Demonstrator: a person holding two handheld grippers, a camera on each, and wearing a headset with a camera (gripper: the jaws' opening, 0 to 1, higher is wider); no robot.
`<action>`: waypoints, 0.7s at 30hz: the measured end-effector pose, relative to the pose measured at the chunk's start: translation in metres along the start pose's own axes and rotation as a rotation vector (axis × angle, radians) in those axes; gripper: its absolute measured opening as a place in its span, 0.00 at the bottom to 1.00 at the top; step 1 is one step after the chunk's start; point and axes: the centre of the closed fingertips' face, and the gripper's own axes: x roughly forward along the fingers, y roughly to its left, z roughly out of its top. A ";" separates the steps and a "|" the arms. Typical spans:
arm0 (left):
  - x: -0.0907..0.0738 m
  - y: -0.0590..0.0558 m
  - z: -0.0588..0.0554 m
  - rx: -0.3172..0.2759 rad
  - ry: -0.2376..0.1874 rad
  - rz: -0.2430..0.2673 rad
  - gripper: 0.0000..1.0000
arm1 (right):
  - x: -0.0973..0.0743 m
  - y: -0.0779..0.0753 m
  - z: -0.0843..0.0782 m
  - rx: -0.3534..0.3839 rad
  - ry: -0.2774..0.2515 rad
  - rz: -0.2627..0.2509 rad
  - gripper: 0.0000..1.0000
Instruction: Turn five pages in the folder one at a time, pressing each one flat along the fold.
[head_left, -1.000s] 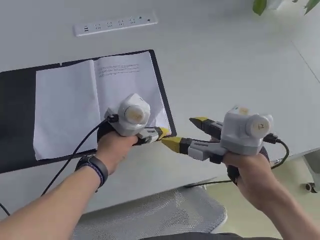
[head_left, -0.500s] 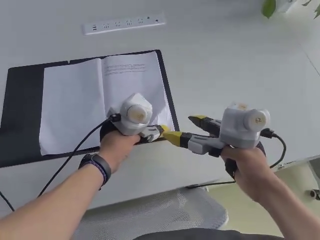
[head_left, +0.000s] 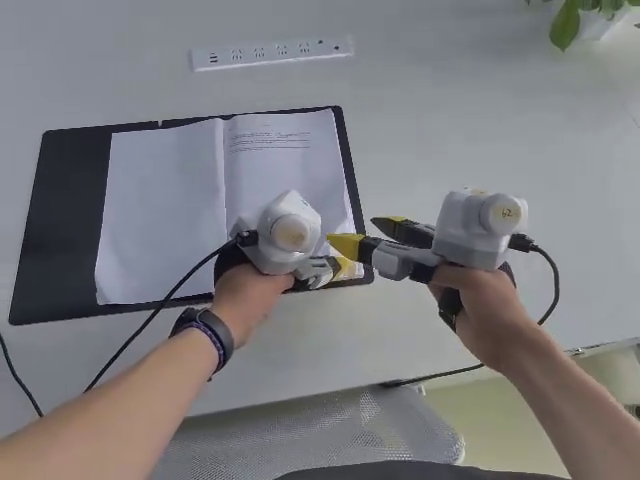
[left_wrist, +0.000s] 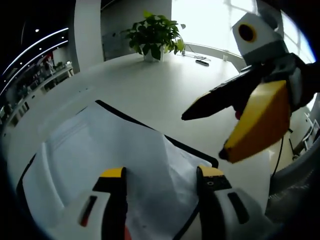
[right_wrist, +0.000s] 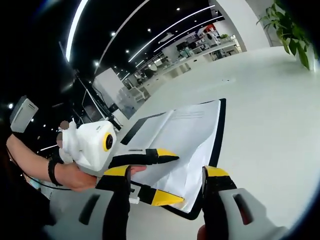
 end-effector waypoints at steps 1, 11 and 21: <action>0.000 0.000 0.000 -0.004 -0.001 0.001 0.56 | 0.002 -0.001 -0.001 0.004 0.004 0.002 0.56; 0.000 0.000 0.001 -0.025 -0.015 0.016 0.57 | 0.023 -0.014 -0.010 0.075 0.023 0.027 0.44; 0.000 -0.001 0.002 -0.039 -0.013 0.020 0.57 | 0.032 -0.017 -0.009 0.131 0.006 0.058 0.21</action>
